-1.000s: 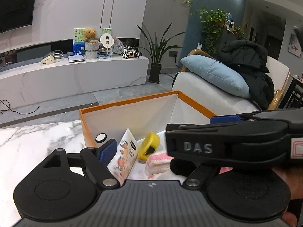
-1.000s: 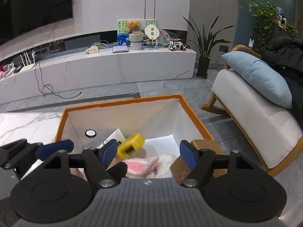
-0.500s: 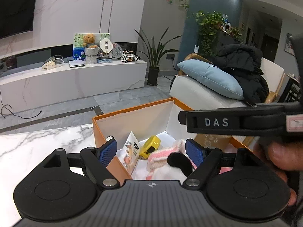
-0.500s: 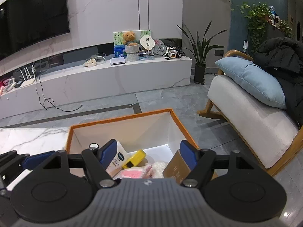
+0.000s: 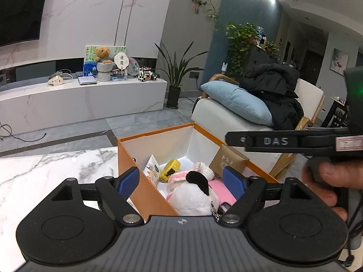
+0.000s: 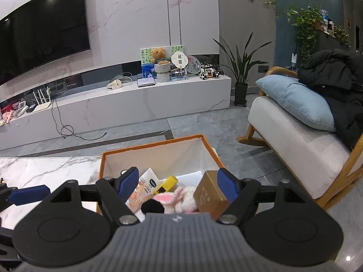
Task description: Organize objects
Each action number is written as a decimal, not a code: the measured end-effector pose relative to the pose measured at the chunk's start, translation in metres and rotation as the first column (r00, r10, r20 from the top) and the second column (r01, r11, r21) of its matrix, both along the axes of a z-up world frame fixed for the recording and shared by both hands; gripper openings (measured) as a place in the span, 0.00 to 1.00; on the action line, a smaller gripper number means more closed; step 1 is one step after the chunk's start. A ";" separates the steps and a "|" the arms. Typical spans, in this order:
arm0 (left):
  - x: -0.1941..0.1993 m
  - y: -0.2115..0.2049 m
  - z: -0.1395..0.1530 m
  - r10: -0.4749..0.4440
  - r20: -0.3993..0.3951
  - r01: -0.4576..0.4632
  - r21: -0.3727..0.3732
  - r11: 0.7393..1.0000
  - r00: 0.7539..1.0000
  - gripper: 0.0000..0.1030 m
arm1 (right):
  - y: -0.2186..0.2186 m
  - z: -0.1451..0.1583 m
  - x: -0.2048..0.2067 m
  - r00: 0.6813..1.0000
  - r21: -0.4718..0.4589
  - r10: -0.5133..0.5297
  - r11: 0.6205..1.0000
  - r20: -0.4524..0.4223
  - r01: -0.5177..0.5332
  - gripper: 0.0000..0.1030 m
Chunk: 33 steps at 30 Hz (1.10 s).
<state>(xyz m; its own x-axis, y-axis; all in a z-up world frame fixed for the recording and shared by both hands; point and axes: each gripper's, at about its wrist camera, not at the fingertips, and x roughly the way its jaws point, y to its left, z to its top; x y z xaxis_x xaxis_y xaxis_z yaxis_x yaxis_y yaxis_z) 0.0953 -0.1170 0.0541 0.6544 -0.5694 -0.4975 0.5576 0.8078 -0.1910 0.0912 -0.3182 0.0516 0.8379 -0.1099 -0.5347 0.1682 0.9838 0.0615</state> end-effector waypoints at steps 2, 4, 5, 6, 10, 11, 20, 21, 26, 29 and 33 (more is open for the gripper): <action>-0.002 0.001 0.002 0.004 0.001 -0.004 -0.009 1.000 1.000 0.93 | 0.001 0.006 -0.008 1.000 0.002 -0.004 1.000 0.010 0.004 0.76; -0.004 0.002 0.005 0.007 0.001 -0.007 -0.023 1.000 1.000 0.93 | 0.001 0.012 -0.016 1.000 0.001 -0.014 1.000 0.026 0.014 0.77; -0.006 0.003 0.007 0.006 0.003 -0.006 -0.033 0.999 1.000 0.93 | 0.002 0.015 -0.019 0.999 0.002 -0.019 1.000 0.035 0.019 0.77; -0.009 0.004 0.009 0.004 0.005 -0.003 -0.044 0.999 1.000 0.95 | 0.002 0.018 -0.023 0.999 0.004 -0.022 1.000 0.043 0.022 0.77; -0.020 0.004 0.016 -0.017 0.023 0.019 -0.064 0.998 1.000 1.00 | 0.004 0.024 -0.036 0.997 0.026 -0.044 0.999 0.063 0.043 0.79; -0.022 0.004 0.018 -0.017 0.027 0.019 -0.062 0.998 1.000 1.00 | 0.005 0.024 -0.038 0.997 0.030 -0.053 0.998 0.062 0.051 0.81; -0.030 0.007 0.014 0.083 0.013 -0.084 0.038 0.996 0.996 1.00 | 0.037 0.014 -0.055 0.993 -0.094 -0.110 0.989 0.051 0.114 0.99; -0.029 0.009 0.012 0.079 0.004 -0.079 0.047 0.996 0.997 1.00 | 0.041 0.012 -0.056 0.992 -0.109 -0.118 0.986 0.047 0.122 0.99; -0.022 0.020 0.008 0.110 -0.035 -0.109 0.036 0.993 0.993 1.00 | 0.048 0.003 -0.065 0.992 -0.107 -0.129 0.986 0.013 0.129 0.99; -0.020 0.024 0.010 0.130 -0.051 -0.129 0.026 0.991 0.990 1.00 | 0.052 0.001 -0.074 0.991 -0.106 -0.135 0.985 0.006 0.135 0.99; -0.020 0.022 0.007 0.116 -0.059 -0.114 0.025 0.993 0.992 1.00 | 0.051 -0.001 -0.081 0.986 -0.102 -0.166 0.981 -0.005 0.165 0.99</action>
